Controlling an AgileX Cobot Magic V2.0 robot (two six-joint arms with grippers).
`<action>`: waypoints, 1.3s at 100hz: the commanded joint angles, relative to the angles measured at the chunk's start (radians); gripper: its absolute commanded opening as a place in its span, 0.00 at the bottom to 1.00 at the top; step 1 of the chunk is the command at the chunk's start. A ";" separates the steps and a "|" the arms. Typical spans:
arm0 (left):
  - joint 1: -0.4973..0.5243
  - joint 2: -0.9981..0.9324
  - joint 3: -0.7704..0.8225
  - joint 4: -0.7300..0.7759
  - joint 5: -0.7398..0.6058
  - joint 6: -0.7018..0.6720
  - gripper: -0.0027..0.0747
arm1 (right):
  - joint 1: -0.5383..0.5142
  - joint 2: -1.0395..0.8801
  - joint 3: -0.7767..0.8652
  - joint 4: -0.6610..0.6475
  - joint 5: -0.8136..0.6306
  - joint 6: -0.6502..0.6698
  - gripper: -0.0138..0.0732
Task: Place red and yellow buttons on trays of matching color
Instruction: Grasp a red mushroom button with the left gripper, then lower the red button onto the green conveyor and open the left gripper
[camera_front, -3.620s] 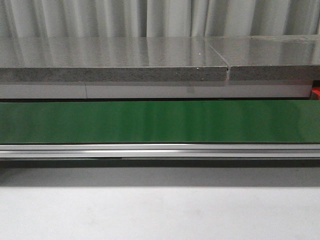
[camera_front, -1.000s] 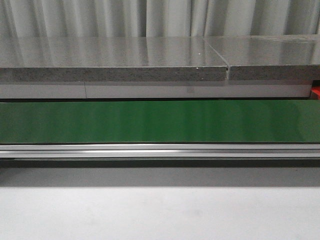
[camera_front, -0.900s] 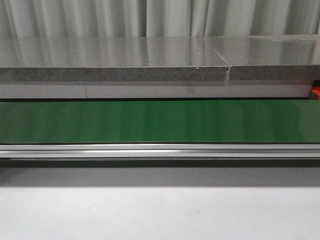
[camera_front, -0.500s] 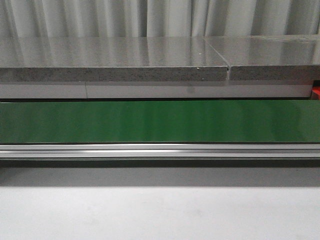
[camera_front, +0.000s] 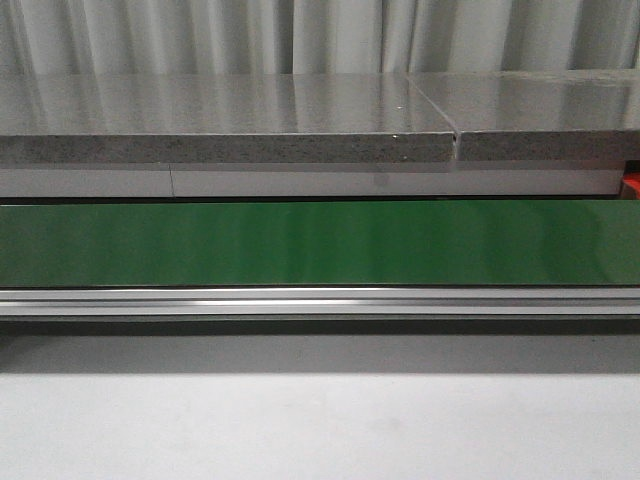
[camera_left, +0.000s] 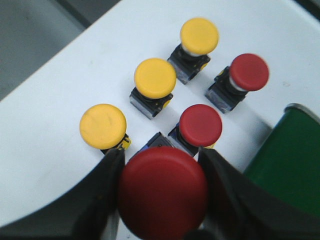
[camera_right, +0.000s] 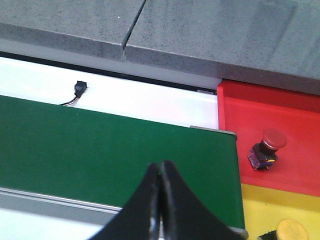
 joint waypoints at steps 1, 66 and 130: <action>-0.038 -0.075 -0.060 -0.023 -0.013 0.057 0.01 | 0.002 0.002 -0.023 0.002 -0.070 -0.012 0.08; -0.313 0.147 -0.255 -0.037 0.172 0.170 0.01 | 0.002 0.002 -0.023 0.002 -0.070 -0.012 0.08; -0.313 0.240 -0.255 -0.220 0.168 0.363 0.74 | 0.002 0.002 -0.023 0.002 -0.070 -0.012 0.08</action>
